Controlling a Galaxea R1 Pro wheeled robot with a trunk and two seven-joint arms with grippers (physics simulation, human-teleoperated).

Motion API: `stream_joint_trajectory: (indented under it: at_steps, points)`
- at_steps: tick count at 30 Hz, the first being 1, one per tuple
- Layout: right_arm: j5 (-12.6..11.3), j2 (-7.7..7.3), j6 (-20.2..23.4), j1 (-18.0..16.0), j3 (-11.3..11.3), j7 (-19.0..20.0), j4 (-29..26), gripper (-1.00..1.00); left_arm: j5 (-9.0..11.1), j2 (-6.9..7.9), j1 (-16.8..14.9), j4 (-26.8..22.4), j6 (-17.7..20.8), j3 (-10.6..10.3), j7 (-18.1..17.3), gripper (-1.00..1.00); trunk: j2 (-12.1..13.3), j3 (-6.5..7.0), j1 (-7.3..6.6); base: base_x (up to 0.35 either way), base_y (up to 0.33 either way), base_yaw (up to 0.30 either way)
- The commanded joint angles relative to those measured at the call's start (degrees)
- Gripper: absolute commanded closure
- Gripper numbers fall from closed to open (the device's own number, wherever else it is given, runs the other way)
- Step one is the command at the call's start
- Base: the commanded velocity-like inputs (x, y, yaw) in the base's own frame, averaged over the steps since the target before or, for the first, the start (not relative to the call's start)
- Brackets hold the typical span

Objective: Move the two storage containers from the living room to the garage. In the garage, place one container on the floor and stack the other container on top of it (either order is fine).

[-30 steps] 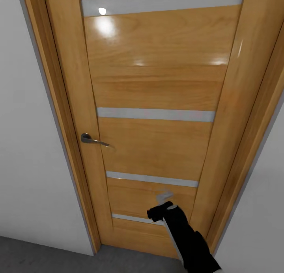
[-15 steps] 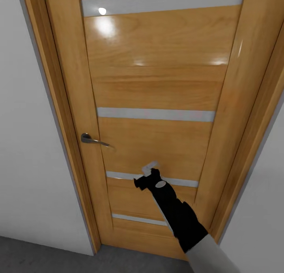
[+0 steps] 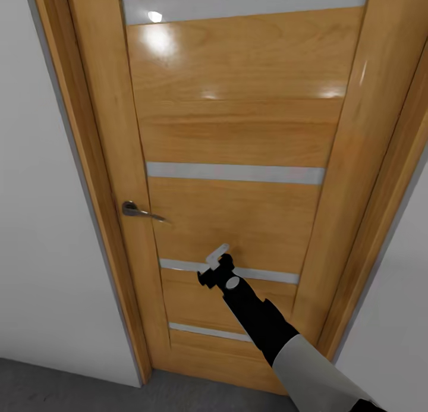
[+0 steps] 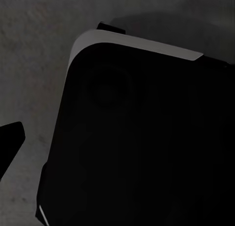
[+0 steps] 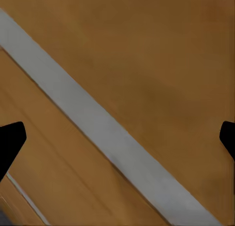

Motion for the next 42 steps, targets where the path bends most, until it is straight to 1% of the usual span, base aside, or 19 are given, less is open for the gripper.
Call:
stream_joint_trajectory:
  at_steps: [1,3,4,5,8,13,17,24,26,29,33,39,40,42]
  points:
    - [1.6,0.0,0.4,-0.1,0.2,-0.1,0.0,-1.0,0.2,0.0,0.0,0.0,-0.1,0.0,0.0,-1.0,0.0,-0.05,0.02,0.142,0.0,0.0]
    - [4.7,0.0,0.2,-0.1,0.4,-0.1,0.1,-1.0,0.2,0.0,0.0,0.0,-0.1,-0.1,-0.1,-1.0,0.0,-0.05,0.02,0.209,0.0,0.0]
    - [5.9,0.0,0.2,-0.1,0.5,-0.2,0.1,-1.0,0.2,0.01,0.0,0.0,-0.1,-0.1,-0.1,-1.0,0.0,-0.05,0.02,0.263,0.0,0.0]
    - [8.2,0.0,0.3,-0.1,0.6,-0.2,0.1,-1.0,0.1,0.02,0.0,0.0,-0.1,-0.2,-0.1,-1.0,0.0,-0.05,0.02,0.313,0.0,0.0]
    - [8.6,0.0,0.4,-0.1,0.6,-0.2,0.1,-1.0,0.1,0.02,0.0,0.0,-0.1,-0.3,-0.1,-1.0,0.0,-0.05,0.02,0.317,0.0,0.0]
    - [8.6,0.0,0.5,-0.1,0.6,-0.3,0.1,-1.0,0.1,-0.02,0.0,0.0,-0.1,-0.3,0.0,-1.0,0.0,-0.05,0.02,0.321,0.0,0.0]
    - [8.4,0.0,0.6,-0.1,0.6,-1.1,0.1,-1.0,0.1,-0.03,0.0,0.0,-0.1,-0.3,0.0,-1.0,0.0,-0.05,0.02,0.321,0.0,0.0]
    - [8.3,0.0,0.7,-0.2,0.6,-3.7,0.1,-1.0,0.1,-0.07,0.0,0.0,-0.2,-0.2,0.0,-1.0,0.0,-0.05,0.02,0.321,0.0,0.0]
    - [8.2,0.0,0.7,-2.1,0.5,-4.3,1.4,-1.0,0.1,-0.07,0.0,0.0,-0.2,-0.3,0.0,-1.0,0.0,-0.05,0.02,0.321,0.0,0.0]
    - [8.1,0.0,0.7,-3.8,0.5,-4.6,3.9,-1.0,0.1,-0.07,0.0,0.0,-0.2,-0.2,0.0,-1.0,0.0,-0.05,0.02,0.321,0.0,0.0]
    - [8.0,0.0,0.7,-6.5,0.4,-4.7,8.6,-1.0,0.1,-0.07,0.0,0.0,-0.2,-0.2,0.0,-1.0,0.0,-0.05,0.02,0.321,0.0,0.0]
    - [7.7,0.0,0.5,-10.2,0.2,-4.8,13.9,-1.0,0.1,-0.07,0.0,0.0,-0.2,-0.3,0.0,-1.0,0.0,-0.05,0.02,0.321,0.0,0.0]
    - [7.5,0.0,0.4,-11.5,0.1,-4.9,15.9,-1.0,0.1,-0.07,0.0,0.0,-0.1,-0.3,0.0,-1.0,0.0,-0.05,0.02,0.321,0.0,0.0]
    - [7.1,0.0,0.4,-12.6,0.0,-4.9,17.5,-1.0,0.1,-0.07,0.0,0.0,-0.1,-0.3,0.0,-1.0,0.0,-0.05,0.02,0.321,0.0,0.0]
